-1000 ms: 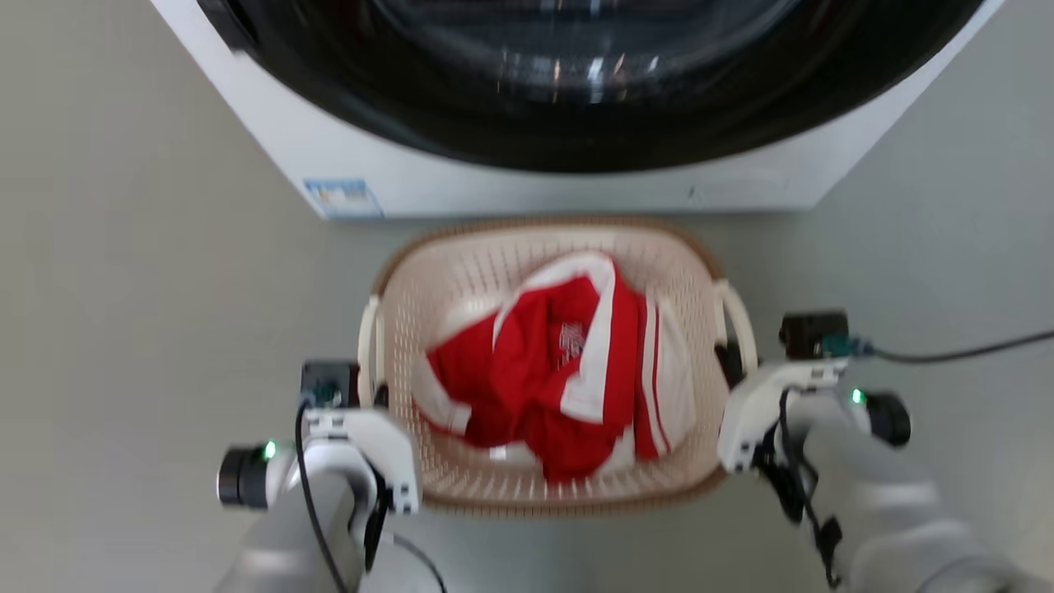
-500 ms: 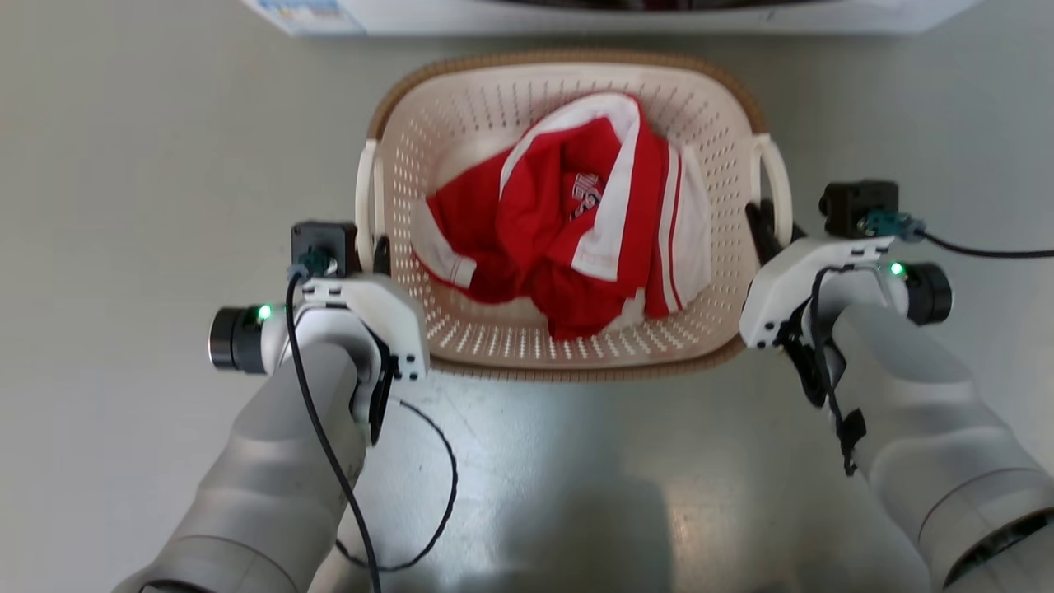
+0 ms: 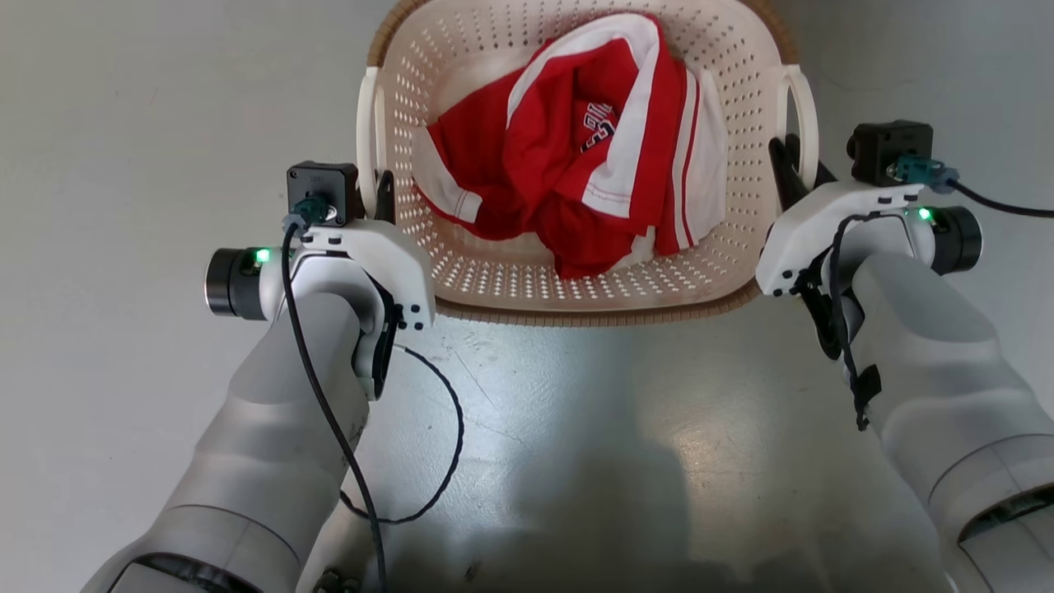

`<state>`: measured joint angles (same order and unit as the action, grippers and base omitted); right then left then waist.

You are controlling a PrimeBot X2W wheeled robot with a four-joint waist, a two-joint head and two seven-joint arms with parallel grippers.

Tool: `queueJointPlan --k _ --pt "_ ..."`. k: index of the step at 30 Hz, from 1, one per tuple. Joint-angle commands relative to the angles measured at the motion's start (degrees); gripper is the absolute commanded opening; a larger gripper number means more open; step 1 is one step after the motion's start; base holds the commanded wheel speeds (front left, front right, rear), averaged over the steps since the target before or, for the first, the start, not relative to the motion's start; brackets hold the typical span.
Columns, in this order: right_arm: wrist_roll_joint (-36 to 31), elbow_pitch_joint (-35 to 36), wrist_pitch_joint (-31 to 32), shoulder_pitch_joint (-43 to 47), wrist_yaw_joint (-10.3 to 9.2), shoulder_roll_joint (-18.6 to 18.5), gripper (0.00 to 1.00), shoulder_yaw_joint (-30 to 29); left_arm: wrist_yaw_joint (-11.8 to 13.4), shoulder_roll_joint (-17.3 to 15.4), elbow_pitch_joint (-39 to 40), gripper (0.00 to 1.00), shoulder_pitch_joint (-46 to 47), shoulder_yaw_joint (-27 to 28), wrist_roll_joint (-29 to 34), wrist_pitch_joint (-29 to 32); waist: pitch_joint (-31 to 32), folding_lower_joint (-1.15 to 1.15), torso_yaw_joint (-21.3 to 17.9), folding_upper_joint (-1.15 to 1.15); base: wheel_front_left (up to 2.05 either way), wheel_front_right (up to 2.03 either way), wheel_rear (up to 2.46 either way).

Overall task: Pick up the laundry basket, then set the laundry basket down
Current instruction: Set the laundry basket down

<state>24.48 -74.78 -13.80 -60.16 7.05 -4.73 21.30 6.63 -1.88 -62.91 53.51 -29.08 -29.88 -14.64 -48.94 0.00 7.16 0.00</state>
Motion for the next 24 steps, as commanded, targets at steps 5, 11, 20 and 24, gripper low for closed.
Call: queueJointPlan --k 5,11,20,24 --pt "-1.2 0.8 -1.1 0.5 0.44 1.8 0.0 0.9 0.7 -2.0 1.6 0.0 0.9 2.0 2.7 -0.4 -0.9 0.0 0.0 0.0 0.0 0.0 0.0" --pt "-0.6 1.0 -1.2 -0.6 0.44 1.8 0.0 1.7 0.5 -2.2 1.8 0.0 1.7 3.2 4.6 -0.4 -2.2 0.0 -0.3 0.0 0.0 0.0 0.0" --pt "-1.0 1.6 -1.2 -0.5 0.44 1.8 0.4 1.8 0.2 -1.7 0.8 0.0 1.7 4.6 6.1 -0.4 -2.3 0.0 -0.8 0.0 0.0 0.0 0.0" --pt "-1.7 1.7 -1.2 -0.6 0.44 1.8 1.0 1.2 0.3 -1.5 0.5 0.45 1.7 5.4 6.5 -0.4 -2.0 0.0 -1.1 0.0 0.0 0.0 0.0"
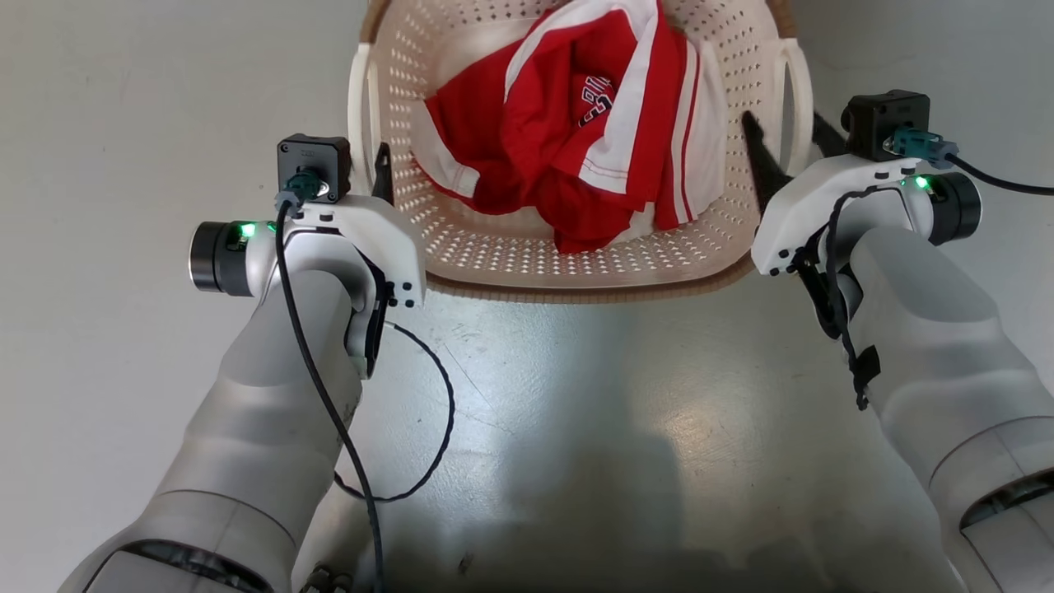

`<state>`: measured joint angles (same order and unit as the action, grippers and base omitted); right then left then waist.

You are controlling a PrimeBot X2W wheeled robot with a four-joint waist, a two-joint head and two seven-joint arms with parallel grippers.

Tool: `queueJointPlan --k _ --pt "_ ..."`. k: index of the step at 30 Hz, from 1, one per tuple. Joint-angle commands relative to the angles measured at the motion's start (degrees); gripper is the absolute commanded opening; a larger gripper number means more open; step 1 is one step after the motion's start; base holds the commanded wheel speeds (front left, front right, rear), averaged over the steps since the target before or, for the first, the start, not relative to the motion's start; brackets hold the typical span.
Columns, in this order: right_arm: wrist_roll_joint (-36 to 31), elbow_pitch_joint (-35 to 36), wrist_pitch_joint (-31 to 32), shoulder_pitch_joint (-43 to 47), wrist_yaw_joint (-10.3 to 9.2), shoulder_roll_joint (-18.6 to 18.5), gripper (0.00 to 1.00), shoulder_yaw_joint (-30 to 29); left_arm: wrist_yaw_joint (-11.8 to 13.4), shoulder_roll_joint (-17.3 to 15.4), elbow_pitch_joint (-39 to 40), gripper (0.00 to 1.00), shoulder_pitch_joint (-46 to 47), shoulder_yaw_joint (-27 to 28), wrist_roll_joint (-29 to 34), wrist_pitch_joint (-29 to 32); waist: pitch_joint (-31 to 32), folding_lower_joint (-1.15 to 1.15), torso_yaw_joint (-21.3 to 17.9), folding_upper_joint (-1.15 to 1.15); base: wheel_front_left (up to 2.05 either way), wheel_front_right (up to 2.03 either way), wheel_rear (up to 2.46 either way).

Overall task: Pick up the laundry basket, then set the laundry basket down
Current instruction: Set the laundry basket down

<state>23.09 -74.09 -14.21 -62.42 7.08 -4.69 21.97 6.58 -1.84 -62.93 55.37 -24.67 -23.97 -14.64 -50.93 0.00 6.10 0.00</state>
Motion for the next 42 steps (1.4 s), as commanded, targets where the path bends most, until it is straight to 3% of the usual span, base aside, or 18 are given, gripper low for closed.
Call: queueJointPlan --k 1,2,3,4,19,27,42 --pt "-0.6 1.0 -0.8 1.7 0.41 1.8 1.0 0.3 0.4 -1.5 0.4 0.49 -0.2 1.2 0.6 -0.4 0.1 0.0 -0.1 0.0 0.0 0.0 0.0" --pt "-0.9 1.1 -0.8 1.7 0.41 1.8 1.0 0.0 0.4 -1.5 0.3 0.66 -0.3 1.4 0.7 -0.4 0.3 0.0 -0.1 0.0 0.0 0.0 0.0" --pt "-1.1 1.2 -0.8 1.7 0.41 1.8 1.0 -0.3 0.5 -1.5 0.3 0.95 -0.4 1.6 0.8 -0.4 0.5 0.0 -0.1 0.0 0.0 0.0 0.0" --pt "-1.3 1.3 -0.8 1.8 0.41 1.8 1.0 -0.6 0.6 -1.5 0.2 1.0 -0.6 1.8 0.9 -0.4 0.7 0.0 -0.1 0.0 0.0 0.0 0.0" --pt "-2.9 4.3 -0.8 7.0 0.41 1.8 1.0 -4.1 -0.1 -2.8 4.7 1.0 -6.1 5.4 3.7 -0.4 8.8 0.0 -1.7 0.0 0.0 0.0 0.0" --pt "-5.9 15.6 -0.8 14.1 0.41 1.8 1.0 -8.6 -0.7 -3.7 12.5 1.0 -12.9 8.7 6.4 -0.4 16.8 0.0 -2.5 0.0 0.0 0.0 0.0" --pt "-4.7 36.8 -0.8 34.3 0.41 1.8 1.0 -13.1 -1.1 -3.6 33.2 1.0 -34.1 16.1 12.1 -0.4 34.8 0.0 -4.5 0.0 0.0 0.0 0.0"
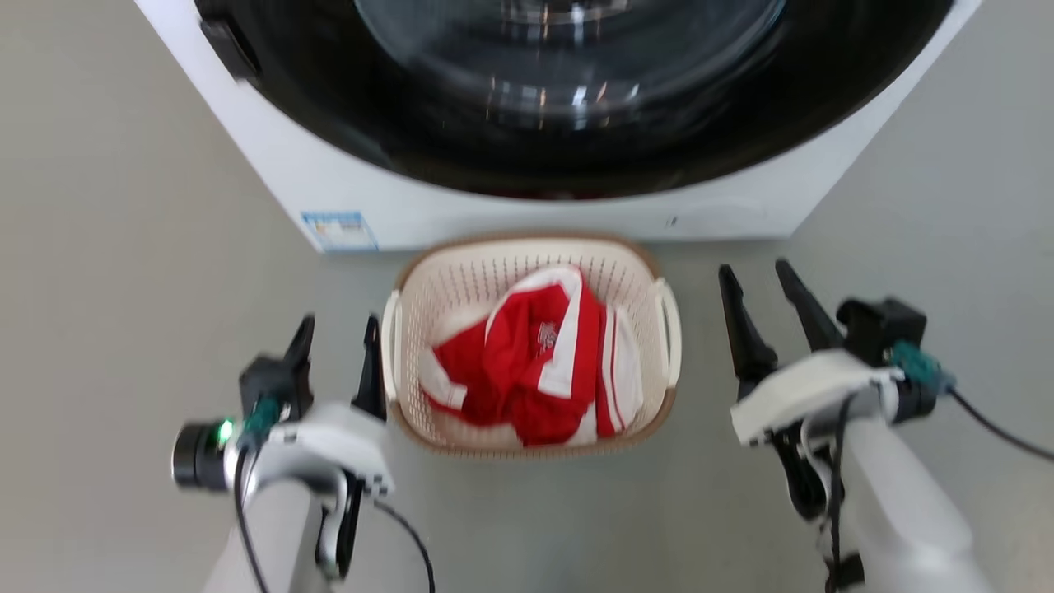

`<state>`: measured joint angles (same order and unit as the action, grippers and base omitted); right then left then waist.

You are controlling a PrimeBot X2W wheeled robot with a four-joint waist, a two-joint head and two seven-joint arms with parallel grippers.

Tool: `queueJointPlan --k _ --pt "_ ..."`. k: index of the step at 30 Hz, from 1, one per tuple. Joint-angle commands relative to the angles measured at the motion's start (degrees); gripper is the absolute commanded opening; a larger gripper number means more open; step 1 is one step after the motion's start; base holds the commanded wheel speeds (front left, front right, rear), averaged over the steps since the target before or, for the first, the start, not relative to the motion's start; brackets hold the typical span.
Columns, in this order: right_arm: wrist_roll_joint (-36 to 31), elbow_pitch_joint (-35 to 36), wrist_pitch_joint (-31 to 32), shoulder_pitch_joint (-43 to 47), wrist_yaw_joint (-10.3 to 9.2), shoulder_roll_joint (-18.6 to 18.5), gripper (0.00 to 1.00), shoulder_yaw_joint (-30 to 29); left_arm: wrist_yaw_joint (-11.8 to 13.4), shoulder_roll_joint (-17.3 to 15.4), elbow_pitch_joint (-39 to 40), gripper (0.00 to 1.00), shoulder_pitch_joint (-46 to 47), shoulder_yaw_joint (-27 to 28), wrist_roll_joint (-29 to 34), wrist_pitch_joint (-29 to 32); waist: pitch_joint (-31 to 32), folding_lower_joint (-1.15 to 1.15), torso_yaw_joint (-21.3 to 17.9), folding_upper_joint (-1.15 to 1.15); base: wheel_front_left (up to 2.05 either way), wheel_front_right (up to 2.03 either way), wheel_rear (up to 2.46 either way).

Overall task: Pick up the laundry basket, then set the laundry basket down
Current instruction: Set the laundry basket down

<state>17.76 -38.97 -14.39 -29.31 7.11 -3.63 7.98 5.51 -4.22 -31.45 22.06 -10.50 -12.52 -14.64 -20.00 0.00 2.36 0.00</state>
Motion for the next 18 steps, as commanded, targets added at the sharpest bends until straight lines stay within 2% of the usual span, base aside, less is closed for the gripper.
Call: queueJointPlan --k 1,10,18 --pt "0.7 2.9 -0.6 2.5 0.37 0.8 1.0 0.6 0.0 -1.1 3.2 1.0 -2.4 2.5 0.8 -0.4 4.9 0.0 -0.9 0.0 0.0 0.0 0.0" --pt "0.1 11.6 -0.6 13.9 0.37 0.8 1.0 -1.6 0.2 0.0 13.6 1.0 -14.9 4.9 2.8 -0.4 13.4 0.0 -1.4 0.0 0.0 0.0 0.0" --pt "0.3 18.1 -0.6 21.9 0.37 0.8 1.0 -2.6 0.8 0.3 19.6 1.0 -22.6 6.5 3.7 -0.4 17.6 0.0 -2.4 0.0 0.0 0.0 0.0"
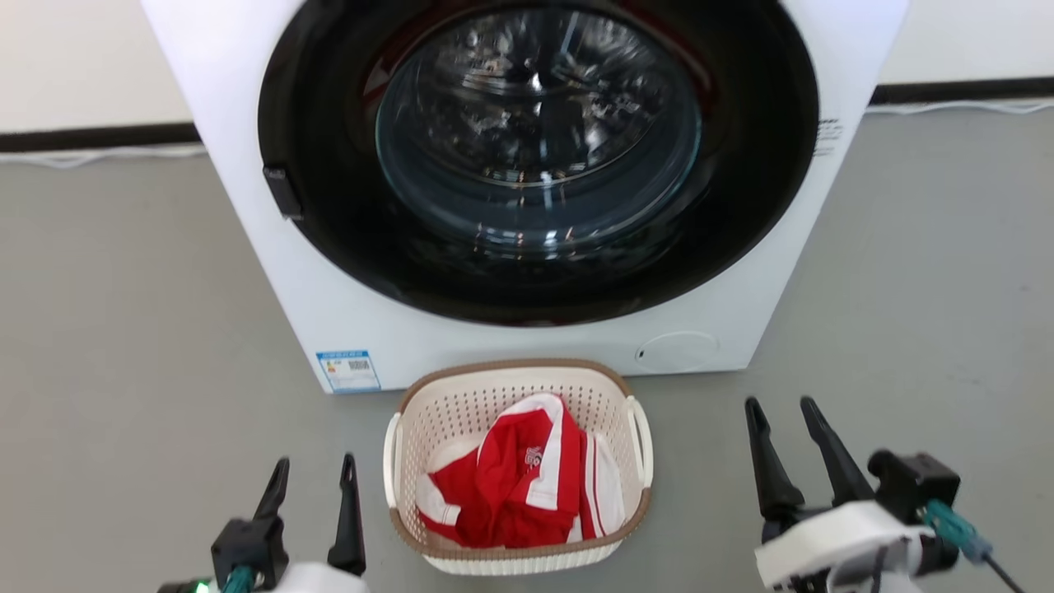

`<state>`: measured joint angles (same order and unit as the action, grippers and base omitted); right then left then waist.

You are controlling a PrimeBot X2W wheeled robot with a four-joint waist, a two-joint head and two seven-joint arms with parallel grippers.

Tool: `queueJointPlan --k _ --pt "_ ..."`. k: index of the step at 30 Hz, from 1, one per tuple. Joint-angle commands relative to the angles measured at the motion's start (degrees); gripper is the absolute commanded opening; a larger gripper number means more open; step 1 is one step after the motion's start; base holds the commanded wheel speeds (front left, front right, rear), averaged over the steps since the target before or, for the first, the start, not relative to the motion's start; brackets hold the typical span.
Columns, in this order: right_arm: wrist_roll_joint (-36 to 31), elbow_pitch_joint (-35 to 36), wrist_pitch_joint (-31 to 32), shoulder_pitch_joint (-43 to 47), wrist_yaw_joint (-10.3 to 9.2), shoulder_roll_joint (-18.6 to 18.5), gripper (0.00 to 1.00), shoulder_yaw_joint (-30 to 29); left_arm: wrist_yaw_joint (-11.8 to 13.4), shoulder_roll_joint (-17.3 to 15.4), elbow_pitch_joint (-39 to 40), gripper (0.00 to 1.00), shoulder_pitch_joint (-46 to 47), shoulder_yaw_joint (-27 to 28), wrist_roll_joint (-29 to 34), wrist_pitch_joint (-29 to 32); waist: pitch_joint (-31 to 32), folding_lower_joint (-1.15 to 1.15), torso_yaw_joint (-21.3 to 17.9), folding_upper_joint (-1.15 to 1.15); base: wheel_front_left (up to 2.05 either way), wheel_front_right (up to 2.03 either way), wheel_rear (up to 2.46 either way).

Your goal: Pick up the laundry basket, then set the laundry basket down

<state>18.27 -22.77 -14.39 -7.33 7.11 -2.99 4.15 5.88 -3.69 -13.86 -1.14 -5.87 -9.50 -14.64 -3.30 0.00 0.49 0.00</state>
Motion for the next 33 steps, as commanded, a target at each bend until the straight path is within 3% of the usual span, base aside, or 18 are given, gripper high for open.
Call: queueJointPlan --k 1,14,33 --pt "-0.3 2.3 -0.6 0.8 0.37 0.1 1.0 1.1 0.4 -0.2 2.5 1.0 -0.3 2.2 0.7 -0.4 1.2 0.0 -0.7 0.0 0.0 0.0 0.0" --pt "-0.4 6.6 -0.6 7.6 0.37 0.1 1.0 -2.0 1.2 0.1 7.5 1.0 -7.3 3.0 1.6 -0.4 3.7 0.0 -1.4 0.0 0.0 0.0 0.0" --pt "-0.6 8.1 -0.6 9.3 0.37 0.1 1.0 -2.1 -0.4 0.3 9.9 1.0 -8.7 3.6 2.4 -0.4 5.4 0.0 -2.3 0.0 0.0 0.0 0.0"
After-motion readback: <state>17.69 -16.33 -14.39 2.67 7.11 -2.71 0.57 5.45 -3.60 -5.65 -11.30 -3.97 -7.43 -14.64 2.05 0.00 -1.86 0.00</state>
